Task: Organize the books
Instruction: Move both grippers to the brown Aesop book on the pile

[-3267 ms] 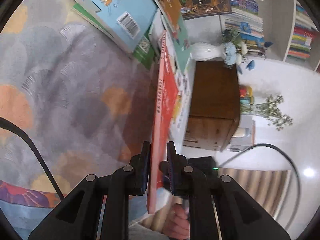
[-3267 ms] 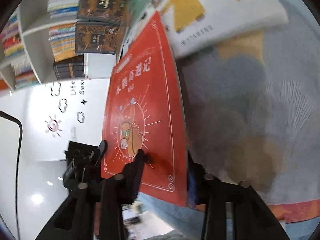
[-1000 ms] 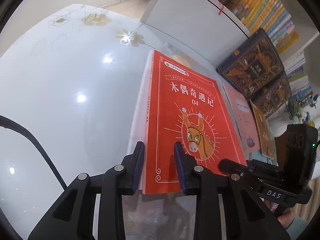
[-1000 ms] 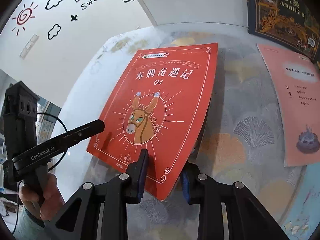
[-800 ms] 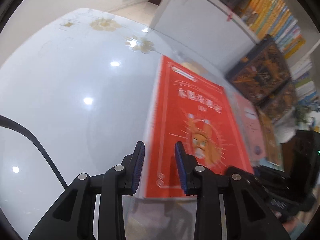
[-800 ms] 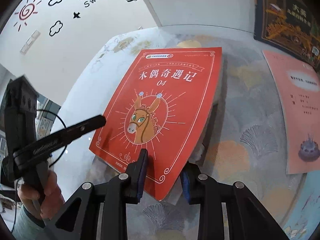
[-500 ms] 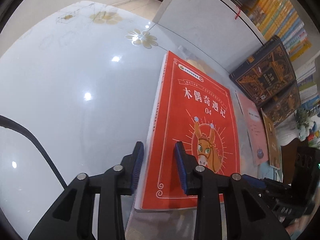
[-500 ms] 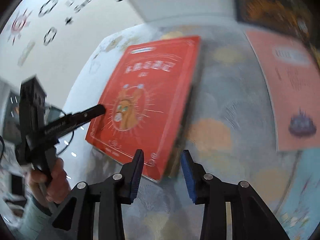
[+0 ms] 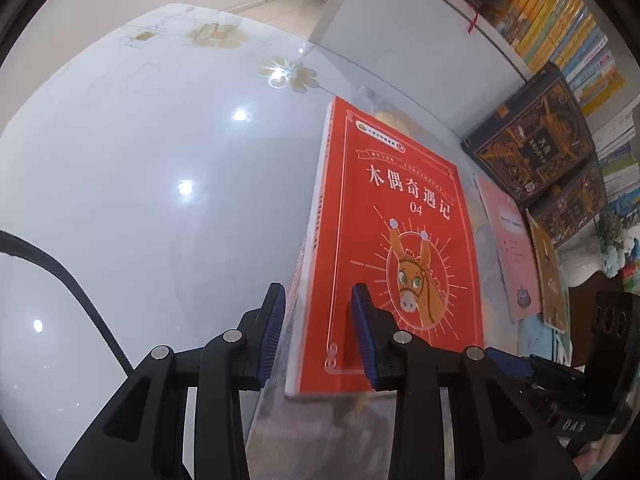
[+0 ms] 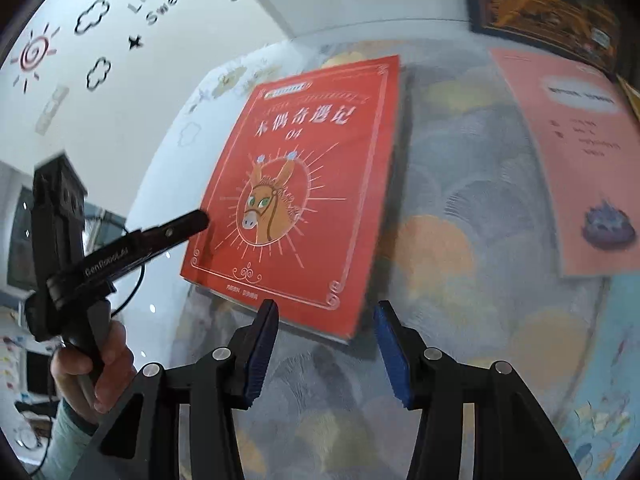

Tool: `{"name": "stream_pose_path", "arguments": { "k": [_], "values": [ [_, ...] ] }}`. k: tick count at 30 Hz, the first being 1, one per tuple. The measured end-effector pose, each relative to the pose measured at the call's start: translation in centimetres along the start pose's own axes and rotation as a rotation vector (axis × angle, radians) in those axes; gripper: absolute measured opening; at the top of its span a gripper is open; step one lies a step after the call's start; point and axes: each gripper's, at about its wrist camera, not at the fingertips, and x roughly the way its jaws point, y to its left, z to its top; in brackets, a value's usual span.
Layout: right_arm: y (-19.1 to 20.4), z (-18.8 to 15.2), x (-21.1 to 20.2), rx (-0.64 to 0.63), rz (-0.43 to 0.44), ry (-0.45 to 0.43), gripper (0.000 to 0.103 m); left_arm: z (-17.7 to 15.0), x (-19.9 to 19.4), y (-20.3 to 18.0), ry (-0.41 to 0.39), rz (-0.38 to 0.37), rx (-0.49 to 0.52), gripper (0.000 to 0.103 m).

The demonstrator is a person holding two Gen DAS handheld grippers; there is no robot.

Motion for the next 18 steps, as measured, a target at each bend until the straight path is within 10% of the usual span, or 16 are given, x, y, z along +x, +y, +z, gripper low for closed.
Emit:
{"name": "stream_pose_path", "arguments": {
  "k": [11, 15, 18],
  "values": [
    [-6.4, -9.0, -8.3, 0.171, 0.020, -0.051, 0.049, -3.8, -3.0, -9.0, 0.016, -0.091, 0.174, 0.034],
    [-10.6, -11.8, -12.0, 0.257, 0.012, -0.095, 0.049, -5.4, -2.1, -14.2, 0.051, -0.158, 0.212, 0.073],
    [-14.3, -12.1, -15.3, 0.294, -0.011, -0.162, 0.049, -6.3, -0.9, -18.6, 0.065, -0.199, 0.255, 0.073]
  ]
}}
